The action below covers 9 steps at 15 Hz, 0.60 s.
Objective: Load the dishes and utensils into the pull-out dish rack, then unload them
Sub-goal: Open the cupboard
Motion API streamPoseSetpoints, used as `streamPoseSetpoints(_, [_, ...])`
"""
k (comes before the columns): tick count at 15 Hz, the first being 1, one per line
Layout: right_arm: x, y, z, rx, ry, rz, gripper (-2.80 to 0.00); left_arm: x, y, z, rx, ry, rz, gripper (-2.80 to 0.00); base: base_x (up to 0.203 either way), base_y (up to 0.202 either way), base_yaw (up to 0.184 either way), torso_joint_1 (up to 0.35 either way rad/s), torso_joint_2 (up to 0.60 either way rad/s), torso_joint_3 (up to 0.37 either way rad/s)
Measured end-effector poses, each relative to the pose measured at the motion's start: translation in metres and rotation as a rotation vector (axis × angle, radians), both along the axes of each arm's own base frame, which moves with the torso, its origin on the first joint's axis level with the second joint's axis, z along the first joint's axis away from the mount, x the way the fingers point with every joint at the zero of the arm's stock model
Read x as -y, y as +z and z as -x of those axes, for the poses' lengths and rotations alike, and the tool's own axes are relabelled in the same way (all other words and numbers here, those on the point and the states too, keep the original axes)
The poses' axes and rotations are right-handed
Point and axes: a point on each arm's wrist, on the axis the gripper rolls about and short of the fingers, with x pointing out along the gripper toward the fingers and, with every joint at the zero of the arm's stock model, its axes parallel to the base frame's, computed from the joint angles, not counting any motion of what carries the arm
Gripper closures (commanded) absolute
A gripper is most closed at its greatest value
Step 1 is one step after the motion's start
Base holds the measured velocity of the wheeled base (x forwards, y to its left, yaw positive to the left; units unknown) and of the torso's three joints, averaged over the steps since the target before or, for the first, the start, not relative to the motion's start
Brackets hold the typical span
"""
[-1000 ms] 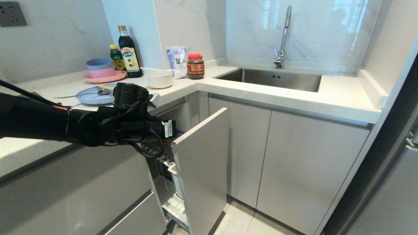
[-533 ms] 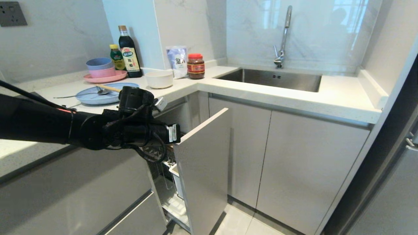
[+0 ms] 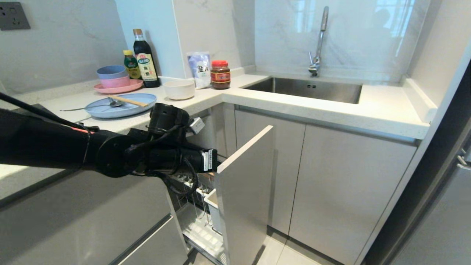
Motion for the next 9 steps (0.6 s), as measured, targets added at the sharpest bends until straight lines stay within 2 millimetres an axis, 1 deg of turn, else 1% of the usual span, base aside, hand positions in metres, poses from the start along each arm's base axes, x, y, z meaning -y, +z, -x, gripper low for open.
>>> streamPoseSetpoints(4, [0.0, 0.0, 0.0, 0.0, 0.0, 0.0, 0.0, 0.006, 0.006, 0.011, -0.043, -0.058, 0.071, 0.0, 0.0, 0.0, 0.0, 0.0, 0.0, 0.0])
streamPoseSetpoints(9, [0.0, 0.0, 0.0, 0.0, 0.001, 0.0, 0.0, 0.011, 0.008, 0.019, -0.077, -0.095, 0.103, 0.0, 0.0, 0.0, 0.0, 0.0, 0.0, 0.0])
